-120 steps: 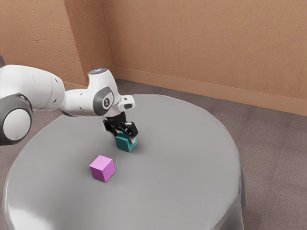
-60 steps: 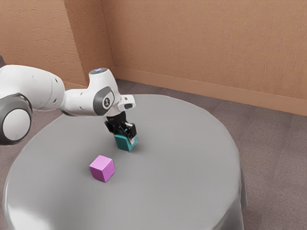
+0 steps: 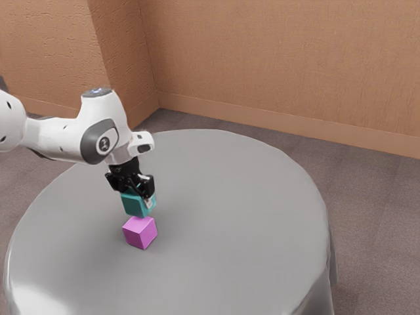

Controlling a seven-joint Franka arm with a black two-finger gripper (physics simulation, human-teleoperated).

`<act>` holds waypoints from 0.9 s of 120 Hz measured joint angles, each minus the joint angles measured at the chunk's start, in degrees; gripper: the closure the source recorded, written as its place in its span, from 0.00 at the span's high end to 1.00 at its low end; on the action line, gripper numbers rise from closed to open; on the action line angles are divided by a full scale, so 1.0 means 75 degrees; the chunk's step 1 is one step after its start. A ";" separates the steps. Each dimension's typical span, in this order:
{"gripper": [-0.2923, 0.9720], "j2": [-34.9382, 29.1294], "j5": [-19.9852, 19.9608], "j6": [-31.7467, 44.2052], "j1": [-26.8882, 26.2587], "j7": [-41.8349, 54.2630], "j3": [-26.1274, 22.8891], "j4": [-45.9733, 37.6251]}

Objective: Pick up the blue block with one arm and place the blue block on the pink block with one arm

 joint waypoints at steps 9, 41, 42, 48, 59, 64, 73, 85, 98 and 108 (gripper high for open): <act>0.49 -0.0081 0.0012 0.0000 0.0004 -0.0166 -0.0007 -0.0149; 0.50 -0.0476 0.0032 -0.0004 -0.0012 -0.0670 -0.0135 -0.0652; 0.50 -0.0491 0.0032 -0.0004 -0.0015 -0.0682 -0.0136 -0.0664; 0.50 -0.0546 0.0033 -0.0005 -0.0027 -0.0756 -0.0141 -0.0727; 0.50 -0.0630 0.0179 -0.0006 -0.0029 -0.0855 -0.0143 -0.0824; 0.50 -0.0646 0.0286 -0.0006 -0.0024 -0.0869 -0.0143 -0.0841; 0.50 -0.0657 0.0414 -0.0007 -0.0011 -0.0865 -0.0144 -0.0852; 0.50 -0.0652 0.0504 -0.0008 0.0008 -0.0826 -0.0144 -0.0848; 0.50 -0.0629 0.0542 0.0005 0.0019 -0.0782 -0.0145 -0.0845; 0.50 -0.0609 0.0554 0.0049 0.0018 -0.0754 -0.0152 -0.0845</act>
